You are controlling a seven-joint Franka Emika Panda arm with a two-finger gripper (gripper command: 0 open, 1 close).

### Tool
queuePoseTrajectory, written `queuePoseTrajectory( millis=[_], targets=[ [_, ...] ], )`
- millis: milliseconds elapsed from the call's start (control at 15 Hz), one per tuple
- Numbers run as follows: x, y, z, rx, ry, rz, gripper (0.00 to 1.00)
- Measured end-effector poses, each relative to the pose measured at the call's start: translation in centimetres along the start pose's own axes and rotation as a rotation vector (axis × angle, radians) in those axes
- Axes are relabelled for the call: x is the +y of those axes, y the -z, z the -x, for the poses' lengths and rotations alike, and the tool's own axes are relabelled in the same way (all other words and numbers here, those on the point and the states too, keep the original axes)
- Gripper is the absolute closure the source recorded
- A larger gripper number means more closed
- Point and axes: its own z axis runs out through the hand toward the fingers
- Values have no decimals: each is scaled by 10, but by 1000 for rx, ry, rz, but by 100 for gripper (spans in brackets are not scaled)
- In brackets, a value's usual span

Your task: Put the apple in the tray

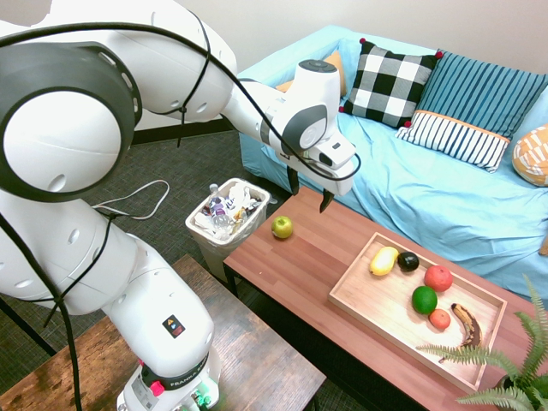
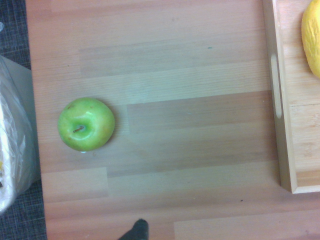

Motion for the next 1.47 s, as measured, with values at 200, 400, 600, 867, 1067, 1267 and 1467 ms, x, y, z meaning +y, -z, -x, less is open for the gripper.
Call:
queuePoseTrajectory(
  millis=[200,400,600,867,1067,1267,1467],
  targets=[
    [-2,-3,-1,-5,2,4,0],
    [-15,-6,2,-17,5,-12,0],
    [-42,-23,21,-29,39,-23,0],
    [-79,-68,64,-38,60,-27,0],
    [-94,-107,82,-23,54,-5,0],
    [-108,-144,82,-7,35,21,0],
    [-119,-179,81,7,11,52,0]
  ],
)
